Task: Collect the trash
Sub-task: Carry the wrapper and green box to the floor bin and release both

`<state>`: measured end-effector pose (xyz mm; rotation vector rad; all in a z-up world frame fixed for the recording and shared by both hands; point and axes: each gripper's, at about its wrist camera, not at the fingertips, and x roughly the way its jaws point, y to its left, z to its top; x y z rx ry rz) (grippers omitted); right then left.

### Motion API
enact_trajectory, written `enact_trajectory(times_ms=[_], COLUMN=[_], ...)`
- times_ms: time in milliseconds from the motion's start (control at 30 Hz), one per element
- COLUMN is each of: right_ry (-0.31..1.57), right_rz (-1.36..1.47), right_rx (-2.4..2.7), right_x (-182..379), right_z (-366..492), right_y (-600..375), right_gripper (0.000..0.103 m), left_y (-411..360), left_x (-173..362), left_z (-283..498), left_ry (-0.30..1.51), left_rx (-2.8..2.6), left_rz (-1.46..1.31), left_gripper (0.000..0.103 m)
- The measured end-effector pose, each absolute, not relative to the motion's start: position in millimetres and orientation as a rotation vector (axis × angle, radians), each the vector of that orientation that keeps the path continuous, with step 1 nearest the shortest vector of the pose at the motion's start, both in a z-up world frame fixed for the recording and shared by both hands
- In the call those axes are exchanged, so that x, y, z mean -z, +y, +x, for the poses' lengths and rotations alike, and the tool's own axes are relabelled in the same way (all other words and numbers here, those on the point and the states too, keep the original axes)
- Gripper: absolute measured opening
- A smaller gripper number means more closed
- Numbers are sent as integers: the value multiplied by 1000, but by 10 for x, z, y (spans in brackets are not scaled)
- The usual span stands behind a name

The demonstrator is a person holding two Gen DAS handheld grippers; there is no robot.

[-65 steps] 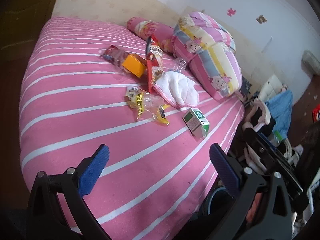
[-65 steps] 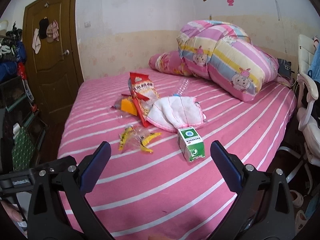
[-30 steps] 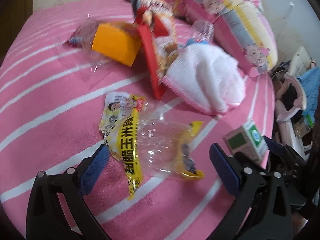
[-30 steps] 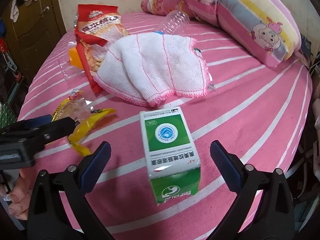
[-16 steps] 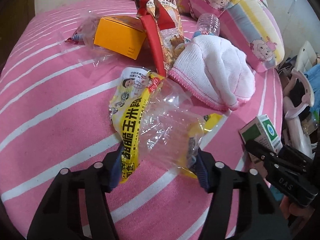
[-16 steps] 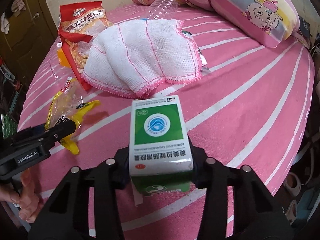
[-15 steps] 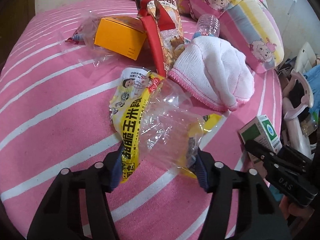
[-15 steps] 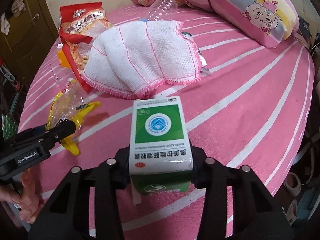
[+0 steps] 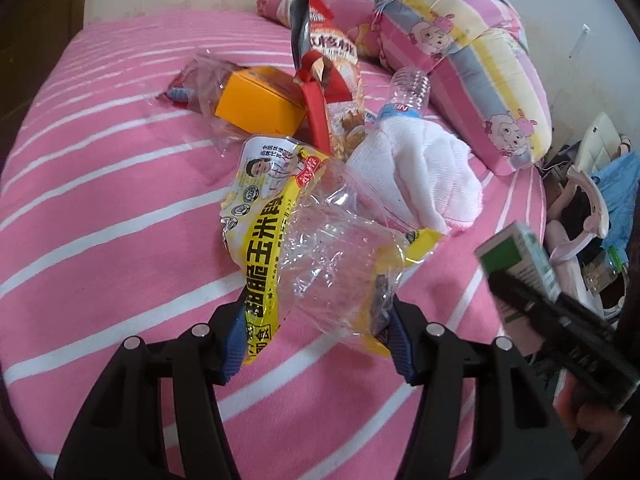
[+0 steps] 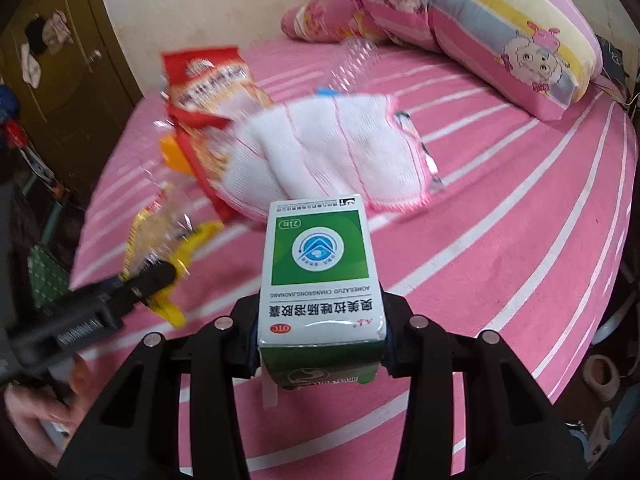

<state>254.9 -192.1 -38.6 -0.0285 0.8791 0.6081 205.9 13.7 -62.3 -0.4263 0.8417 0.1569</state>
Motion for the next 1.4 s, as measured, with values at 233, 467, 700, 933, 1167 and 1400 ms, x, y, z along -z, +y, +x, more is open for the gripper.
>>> enact_trajectory(times_ms=[233, 467, 700, 933, 1167, 1400], right_ry=[738, 623, 576, 631, 736, 831], right_rz=[-8, 62, 110, 182, 216, 235], right_rx=[-645, -632, -535, -389, -241, -130], right_x=[-53, -619, -818, -507, 45, 615], right_z=[2018, 1409, 879, 552, 433, 412], right_y=[-2117, -2673, -3511, -4409, -5128, -5618], right_gripper=[44, 44, 44, 44, 44, 44], left_y=[-88, -712, -1391, -2166, -2968, -3640], left_x=[282, -243, -559, -504, -155, 403], left_z=[1454, 921, 714, 741, 881, 1194], left_ry=[767, 716, 704, 781, 913, 1097], left_rx=[-127, -20, 91, 228, 381, 481], left_rz=[-475, -426, -419, -393, -363, -337], left_gripper=[56, 57, 57, 57, 57, 57])
